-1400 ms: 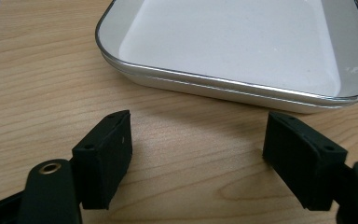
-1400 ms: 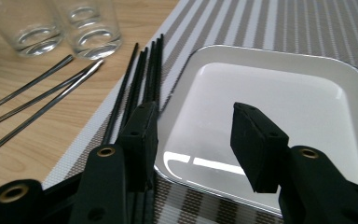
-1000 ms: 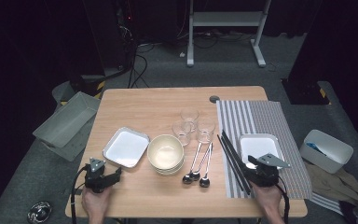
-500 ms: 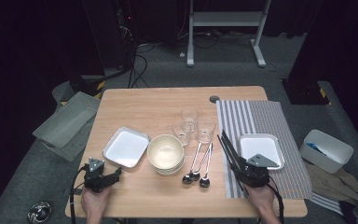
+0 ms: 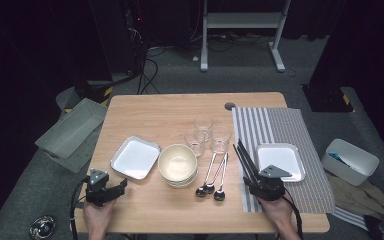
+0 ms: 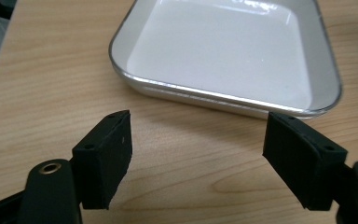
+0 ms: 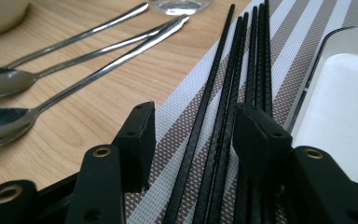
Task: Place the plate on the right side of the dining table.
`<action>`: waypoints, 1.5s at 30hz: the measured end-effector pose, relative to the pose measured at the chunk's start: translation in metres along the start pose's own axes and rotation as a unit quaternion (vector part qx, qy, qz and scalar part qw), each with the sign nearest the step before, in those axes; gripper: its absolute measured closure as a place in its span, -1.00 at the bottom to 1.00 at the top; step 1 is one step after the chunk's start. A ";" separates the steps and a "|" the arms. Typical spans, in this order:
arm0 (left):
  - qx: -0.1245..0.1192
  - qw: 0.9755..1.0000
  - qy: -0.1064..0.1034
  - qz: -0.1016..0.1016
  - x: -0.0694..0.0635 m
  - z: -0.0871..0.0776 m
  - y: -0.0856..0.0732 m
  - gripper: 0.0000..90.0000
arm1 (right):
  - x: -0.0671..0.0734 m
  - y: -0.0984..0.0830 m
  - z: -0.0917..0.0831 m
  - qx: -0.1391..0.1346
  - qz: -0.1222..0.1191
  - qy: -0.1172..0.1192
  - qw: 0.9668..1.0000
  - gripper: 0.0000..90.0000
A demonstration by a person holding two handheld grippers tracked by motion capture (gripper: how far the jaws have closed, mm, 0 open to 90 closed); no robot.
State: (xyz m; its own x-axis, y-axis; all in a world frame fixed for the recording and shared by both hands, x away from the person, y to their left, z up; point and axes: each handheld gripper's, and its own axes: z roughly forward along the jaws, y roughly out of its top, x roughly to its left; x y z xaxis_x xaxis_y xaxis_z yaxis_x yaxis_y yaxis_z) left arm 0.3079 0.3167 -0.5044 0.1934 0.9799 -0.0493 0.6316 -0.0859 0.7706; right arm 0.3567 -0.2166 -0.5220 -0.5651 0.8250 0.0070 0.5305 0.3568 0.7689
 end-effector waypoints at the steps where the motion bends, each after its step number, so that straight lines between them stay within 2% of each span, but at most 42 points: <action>1: -0.003 1.000 -0.004 0.002 -0.001 -0.003 0.003 -0.47 | 0.001 0.000 0.001 0.004 -0.005 -0.002 1.000 0.08; 4: -0.009 1.000 -0.013 0.003 -0.003 -0.009 0.009 -0.48 | 0.002 0.001 0.002 0.010 -0.009 -0.006 1.000 0.07; 8: -0.013 0.999 -0.039 0.006 -0.008 -0.014 0.024 -0.51 | 0.004 0.001 0.003 0.015 -0.018 -0.010 1.000 0.07; 12: -0.015 0.998 -0.062 0.008 -0.016 -0.012 0.035 -0.53 | 0.006 0.001 0.004 0.021 -0.025 -0.015 0.999 0.06; 13: -0.014 0.998 -0.067 0.013 -0.018 -0.011 0.038 -0.53 | 0.006 0.001 0.004 0.021 -0.026 -0.016 0.999 0.06; 17: -0.016 0.997 -0.080 0.015 -0.024 -0.008 0.044 -0.54 | 0.006 0.001 0.004 0.020 -0.025 -0.015 0.999 0.06; 20: -0.020 0.995 -0.100 0.015 -0.032 -0.006 0.054 -0.54 | 0.006 0.001 0.004 0.020 -0.026 -0.015 0.999 0.05; 31: -0.025 0.992 -0.123 0.031 -0.050 -0.002 0.076 -0.48 | 0.006 0.001 0.004 0.020 -0.026 -0.015 0.999 0.05; 33: -0.026 0.990 -0.135 0.033 -0.056 0.002 0.080 -0.47 | 0.006 0.001 0.004 0.020 -0.026 -0.015 0.999 0.05; 40: -0.027 0.987 -0.151 0.051 -0.071 0.008 0.091 -0.41 | 0.006 0.001 0.004 0.020 -0.027 -0.016 0.999 0.05; 45: -0.032 0.987 -0.151 0.050 -0.073 0.009 0.096 -0.34 | 0.006 0.001 0.004 0.020 -0.027 -0.016 0.999 0.05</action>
State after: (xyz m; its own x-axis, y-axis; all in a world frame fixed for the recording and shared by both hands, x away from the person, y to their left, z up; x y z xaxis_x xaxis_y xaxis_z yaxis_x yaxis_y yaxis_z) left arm 0.3615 0.2355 -0.4329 0.4733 0.8681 -0.1496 0.5503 -0.1588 0.8197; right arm 0.3564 -0.2091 -0.5233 -0.5727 0.8179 -0.0549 0.5255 0.4177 0.7412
